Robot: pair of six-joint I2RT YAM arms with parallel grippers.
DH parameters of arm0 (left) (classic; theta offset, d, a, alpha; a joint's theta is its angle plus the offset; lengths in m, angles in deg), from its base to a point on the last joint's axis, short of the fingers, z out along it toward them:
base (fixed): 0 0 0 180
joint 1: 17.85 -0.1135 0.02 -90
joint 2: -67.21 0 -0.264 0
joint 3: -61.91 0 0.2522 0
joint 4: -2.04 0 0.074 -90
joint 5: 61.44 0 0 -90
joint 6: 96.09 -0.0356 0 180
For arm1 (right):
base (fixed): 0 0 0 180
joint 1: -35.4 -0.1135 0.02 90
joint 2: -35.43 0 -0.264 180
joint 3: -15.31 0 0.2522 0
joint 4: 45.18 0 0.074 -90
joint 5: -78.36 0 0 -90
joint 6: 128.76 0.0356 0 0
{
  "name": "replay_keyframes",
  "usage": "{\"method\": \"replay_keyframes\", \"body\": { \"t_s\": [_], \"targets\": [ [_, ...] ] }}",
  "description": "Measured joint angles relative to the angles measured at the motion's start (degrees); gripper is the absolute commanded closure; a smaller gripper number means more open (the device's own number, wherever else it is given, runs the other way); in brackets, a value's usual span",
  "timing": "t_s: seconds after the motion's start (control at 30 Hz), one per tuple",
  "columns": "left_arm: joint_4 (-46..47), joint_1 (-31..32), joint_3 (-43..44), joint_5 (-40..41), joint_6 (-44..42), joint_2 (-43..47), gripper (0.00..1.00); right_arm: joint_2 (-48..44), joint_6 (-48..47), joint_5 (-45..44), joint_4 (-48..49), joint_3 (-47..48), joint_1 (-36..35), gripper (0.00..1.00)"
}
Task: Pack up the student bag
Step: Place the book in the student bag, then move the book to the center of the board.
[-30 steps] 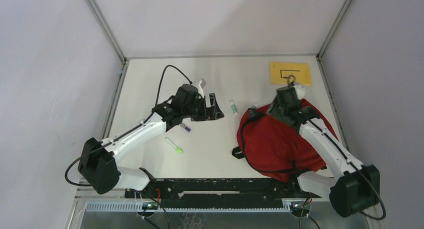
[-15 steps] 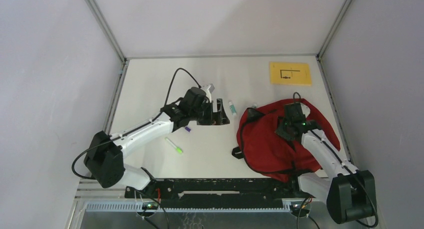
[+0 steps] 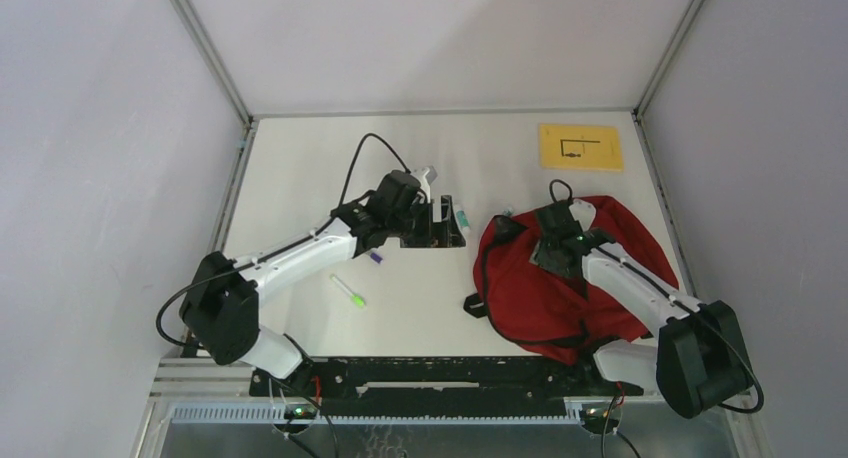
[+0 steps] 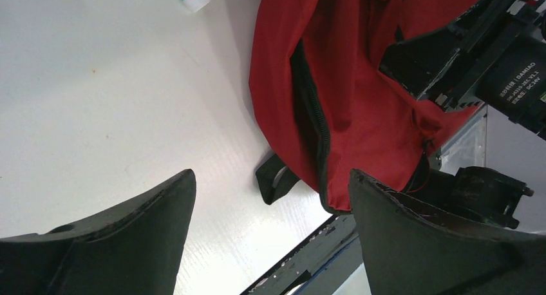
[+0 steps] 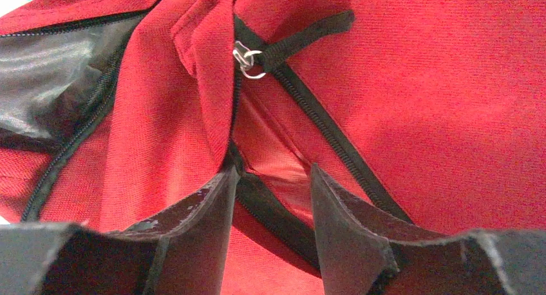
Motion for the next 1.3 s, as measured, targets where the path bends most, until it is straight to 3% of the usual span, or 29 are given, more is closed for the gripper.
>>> {"method": "replay_keyframes", "body": {
  "t_s": [0.23, 0.37, 0.47, 0.57, 0.87, 1.07, 1.3],
  "targets": [
    [0.0, 0.0, 0.7, 0.0, -0.1, -0.3, 0.08, -9.6, -1.4, -0.3, -6.2, 3.0, 1.8, 0.39],
    [0.0, 0.0, 0.7, 0.0, -0.2, -0.3, 0.08, -15.8, -3.5, 1.9, -4.1, 8.3, 10.8, 0.38],
    [0.1, 0.0, 0.7, 0.5, -0.7, 0.0, 0.07, -14.2, -4.7, 3.4, -1.5, 11.3, 17.5, 0.38],
    [0.5, 0.0, 0.7, 1.2, -1.3, 1.5, 0.05, -6.8, -5.5, 5.0, 1.5, 15.9, 22.3, 0.38],
    [1.9, -0.5, 0.7, 6.1, -5.1, 7.9, 0.02, 28.9, -5.4, 15.0, 9.3, 37.4, 36.5, 0.31],
    [4.7, -4.1, 0.5, 7.0, -6.1, 7.7, 0.01, 50.8, -4.6, 15.5, 8.6, 61.0, 39.2, 0.26],
    [10.8, -6.8, 0.4, 5.7, -6.8, 6.4, 0.01, 64.3, -4.1, 14.8, 6.7, 74.4, 39.4, 0.15]
  ]
}}
